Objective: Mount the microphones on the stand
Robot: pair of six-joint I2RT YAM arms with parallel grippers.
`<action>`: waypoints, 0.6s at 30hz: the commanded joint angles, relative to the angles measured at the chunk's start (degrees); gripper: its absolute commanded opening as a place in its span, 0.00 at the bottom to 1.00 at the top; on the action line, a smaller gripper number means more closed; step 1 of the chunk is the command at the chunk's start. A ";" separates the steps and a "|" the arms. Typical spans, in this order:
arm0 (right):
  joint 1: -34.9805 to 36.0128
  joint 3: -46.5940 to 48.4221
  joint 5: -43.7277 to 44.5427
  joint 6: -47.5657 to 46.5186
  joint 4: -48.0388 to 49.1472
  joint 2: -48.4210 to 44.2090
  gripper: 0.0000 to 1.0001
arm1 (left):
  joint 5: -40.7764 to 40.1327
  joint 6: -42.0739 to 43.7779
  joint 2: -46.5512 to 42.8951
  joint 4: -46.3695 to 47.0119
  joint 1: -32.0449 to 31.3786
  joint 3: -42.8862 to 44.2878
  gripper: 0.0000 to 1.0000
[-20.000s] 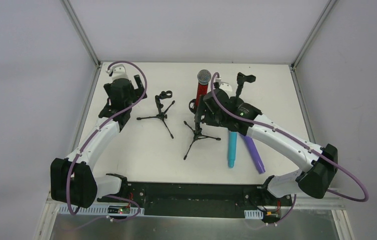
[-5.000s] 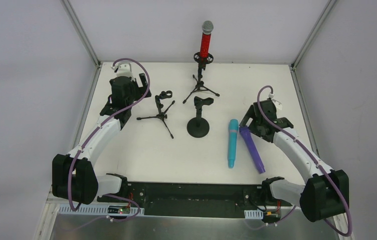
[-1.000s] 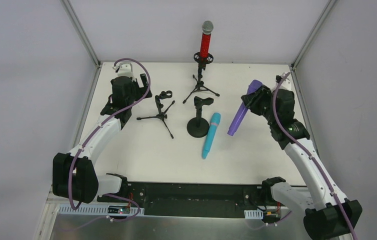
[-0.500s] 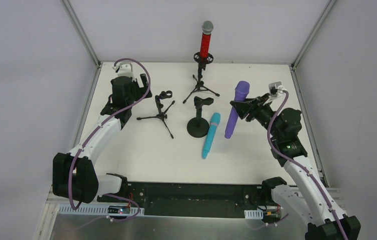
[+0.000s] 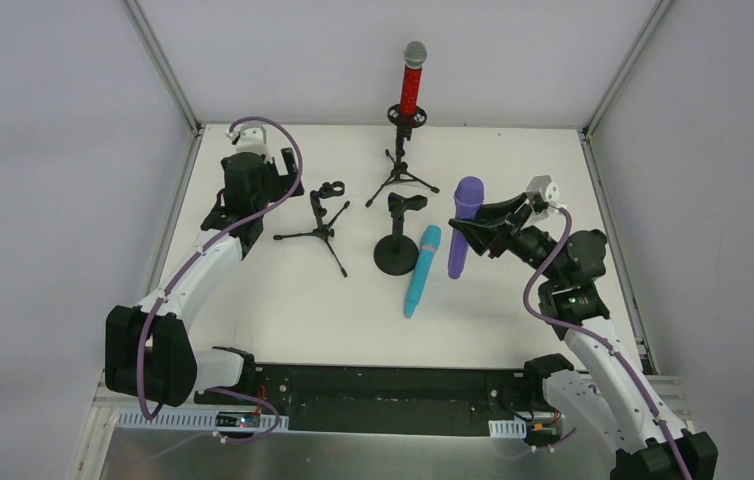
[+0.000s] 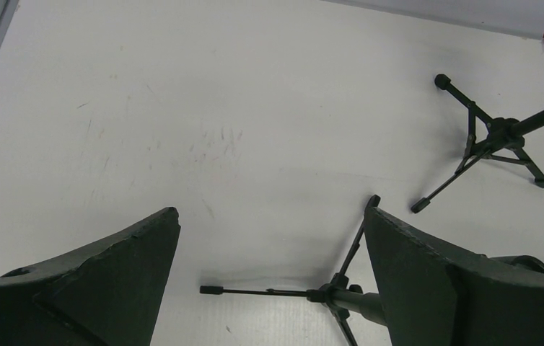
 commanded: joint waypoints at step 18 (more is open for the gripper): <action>0.32 3.15 -0.27 7.60 -10.48 -4.16 0.00 | 3.37 19.10 -1.65 -11.14 -0.13 15.08 0.99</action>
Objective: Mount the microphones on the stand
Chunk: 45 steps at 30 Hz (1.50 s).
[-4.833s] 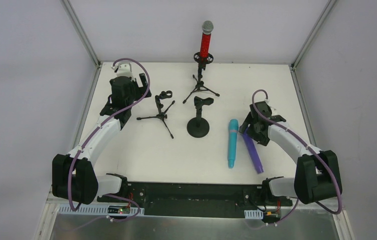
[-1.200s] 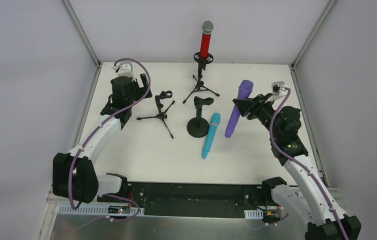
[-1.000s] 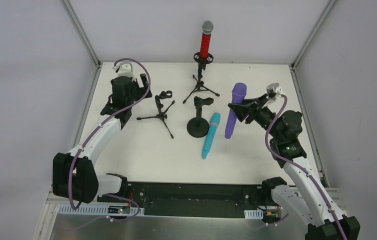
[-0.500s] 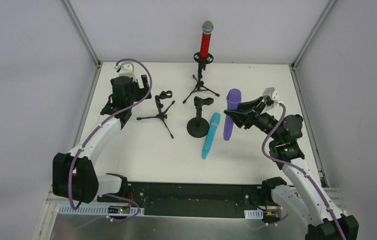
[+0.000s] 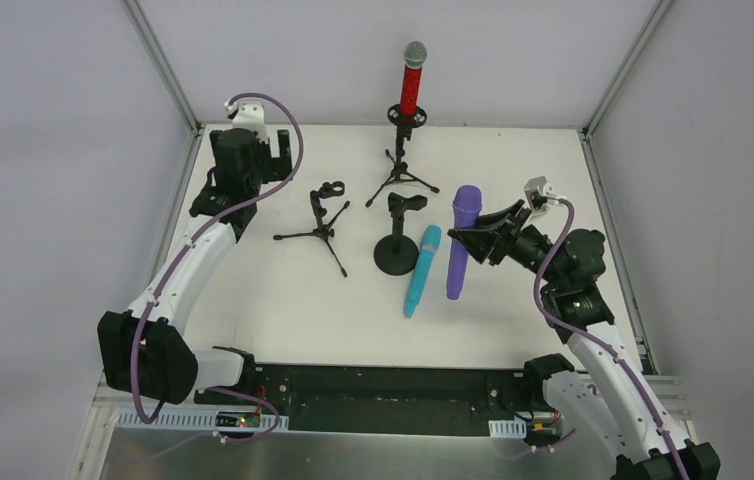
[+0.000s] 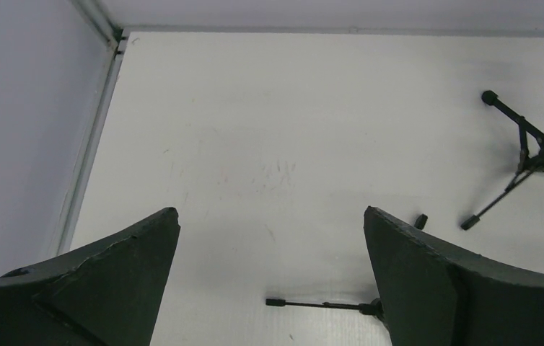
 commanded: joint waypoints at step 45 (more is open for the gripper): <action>0.31 3.31 12.53 -7.88 6.45 8.41 0.00 | 72.41 15.99 6.97 21.66 -14.05 -2.66 0.99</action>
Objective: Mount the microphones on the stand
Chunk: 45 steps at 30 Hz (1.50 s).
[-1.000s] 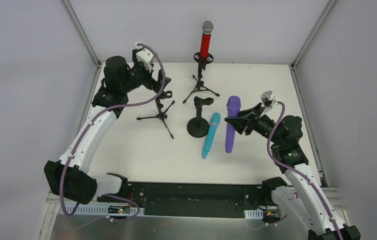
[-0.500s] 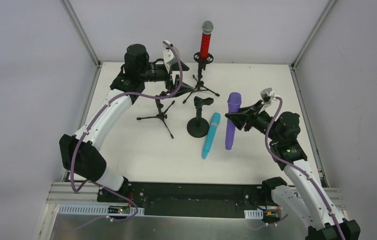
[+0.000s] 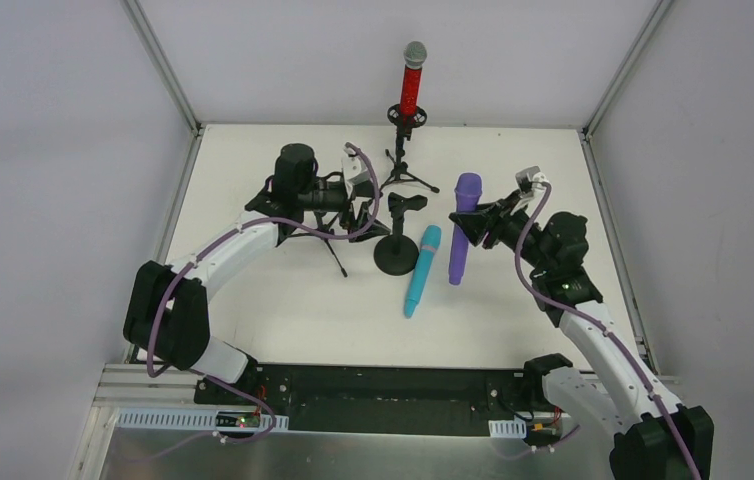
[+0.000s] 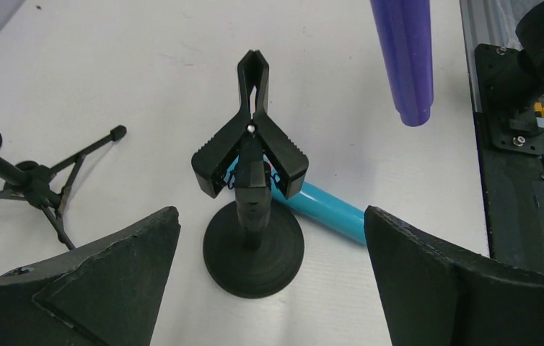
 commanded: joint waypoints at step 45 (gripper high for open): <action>9.68 18.26 9.75 -10.45 29.29 30.19 0.00 | -7.24 4.27 -5.47 13.48 -4.23 -4.81 0.99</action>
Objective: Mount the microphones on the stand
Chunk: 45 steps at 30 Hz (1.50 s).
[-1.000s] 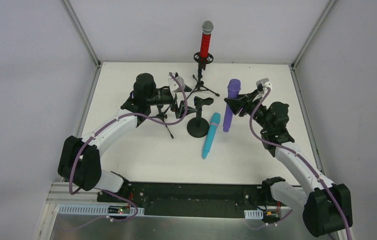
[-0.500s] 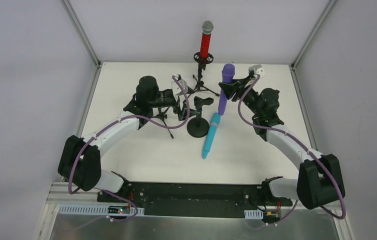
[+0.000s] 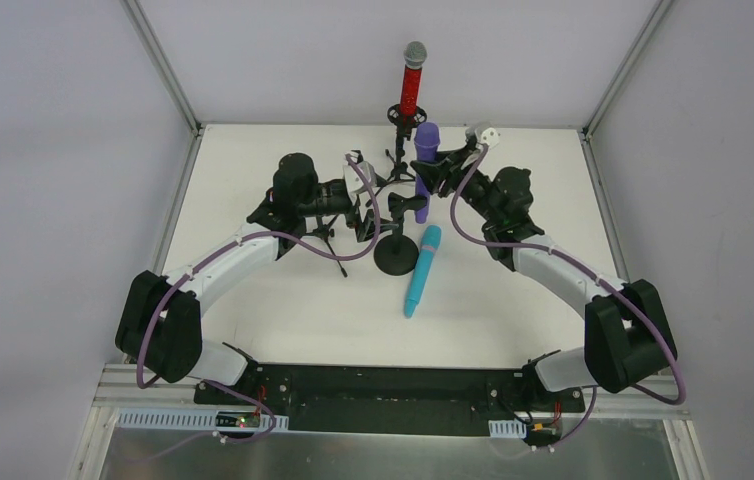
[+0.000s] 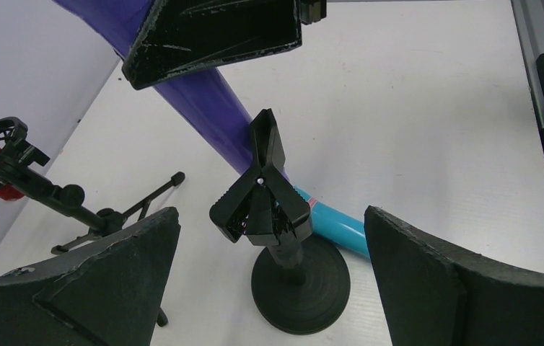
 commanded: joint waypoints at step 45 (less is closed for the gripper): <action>-1.25 -12.26 11.50 2.97 -7.54 -20.01 0.00 | 1.03 3.60 -0.94 0.06 -1.25 1.63 1.00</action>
